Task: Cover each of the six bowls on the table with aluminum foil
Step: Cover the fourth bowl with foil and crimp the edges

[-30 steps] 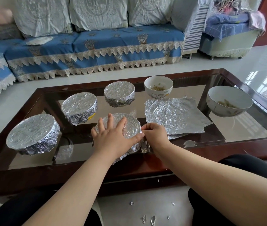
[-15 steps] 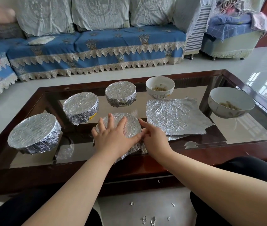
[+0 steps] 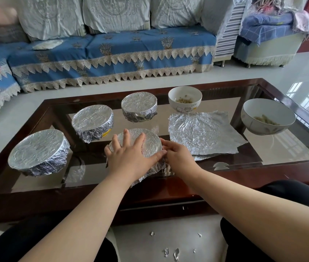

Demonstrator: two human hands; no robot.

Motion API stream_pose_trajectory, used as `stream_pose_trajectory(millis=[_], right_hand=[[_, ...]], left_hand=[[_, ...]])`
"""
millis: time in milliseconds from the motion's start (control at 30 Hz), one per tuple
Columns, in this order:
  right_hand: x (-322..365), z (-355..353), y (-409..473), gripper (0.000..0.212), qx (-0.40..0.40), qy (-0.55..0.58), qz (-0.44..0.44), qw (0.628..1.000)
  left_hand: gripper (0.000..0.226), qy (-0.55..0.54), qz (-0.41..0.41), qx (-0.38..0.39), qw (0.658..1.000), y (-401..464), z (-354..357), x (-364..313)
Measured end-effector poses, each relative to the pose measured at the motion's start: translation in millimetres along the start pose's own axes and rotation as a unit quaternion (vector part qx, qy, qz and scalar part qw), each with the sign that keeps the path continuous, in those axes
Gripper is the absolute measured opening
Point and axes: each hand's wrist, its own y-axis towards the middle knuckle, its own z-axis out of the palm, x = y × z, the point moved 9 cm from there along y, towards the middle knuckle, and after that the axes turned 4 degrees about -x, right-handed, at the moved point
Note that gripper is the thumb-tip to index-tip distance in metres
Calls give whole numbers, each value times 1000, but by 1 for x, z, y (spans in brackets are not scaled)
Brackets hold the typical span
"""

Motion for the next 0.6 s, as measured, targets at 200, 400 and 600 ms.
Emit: stream_pose_trajectory(millis=[200,400,600], right_hand=[[24,-8,-5,42,-3,-36,-74,997],[17,-1,1,49,1,-164,-105,981],[21,-4,1,37,-26,-177,-121,976]], left_hand=[[92,-15,-12,42,999,-5,-2,-1],[93,76,11,8,997,-11,-18,7],[101,89,97,-2,991,-6,-6,0]])
